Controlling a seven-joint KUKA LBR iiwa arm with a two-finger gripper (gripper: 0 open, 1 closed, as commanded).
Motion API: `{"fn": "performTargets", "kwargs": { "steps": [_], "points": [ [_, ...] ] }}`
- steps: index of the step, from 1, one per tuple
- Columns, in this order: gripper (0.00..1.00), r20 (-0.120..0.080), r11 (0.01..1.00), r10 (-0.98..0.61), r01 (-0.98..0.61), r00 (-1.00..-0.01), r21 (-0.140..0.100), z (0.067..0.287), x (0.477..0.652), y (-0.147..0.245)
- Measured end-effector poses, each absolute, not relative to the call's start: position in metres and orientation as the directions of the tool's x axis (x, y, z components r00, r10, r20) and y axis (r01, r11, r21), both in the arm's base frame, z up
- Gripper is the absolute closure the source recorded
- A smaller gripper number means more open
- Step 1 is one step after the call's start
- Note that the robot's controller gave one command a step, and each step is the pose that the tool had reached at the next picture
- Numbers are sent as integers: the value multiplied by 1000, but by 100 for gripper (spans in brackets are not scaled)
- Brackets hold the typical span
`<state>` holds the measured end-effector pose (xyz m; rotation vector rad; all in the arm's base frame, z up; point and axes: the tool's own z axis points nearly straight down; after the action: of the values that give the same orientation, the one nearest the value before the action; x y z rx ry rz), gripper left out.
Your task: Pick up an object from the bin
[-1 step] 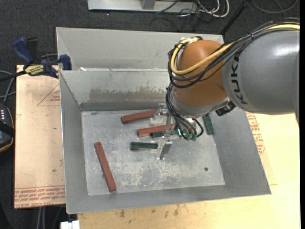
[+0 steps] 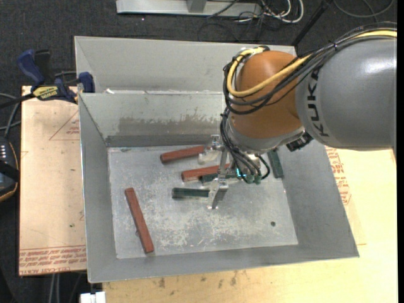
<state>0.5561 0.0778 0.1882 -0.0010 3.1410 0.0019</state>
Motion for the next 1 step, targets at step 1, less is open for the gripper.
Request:
{"fn": "performTargets", "kwargs": {
  "steps": [1],
  "points": [
    [100, -27, 984, -179, -179, -983, 4, 85, 608, 47]
  ]
}}
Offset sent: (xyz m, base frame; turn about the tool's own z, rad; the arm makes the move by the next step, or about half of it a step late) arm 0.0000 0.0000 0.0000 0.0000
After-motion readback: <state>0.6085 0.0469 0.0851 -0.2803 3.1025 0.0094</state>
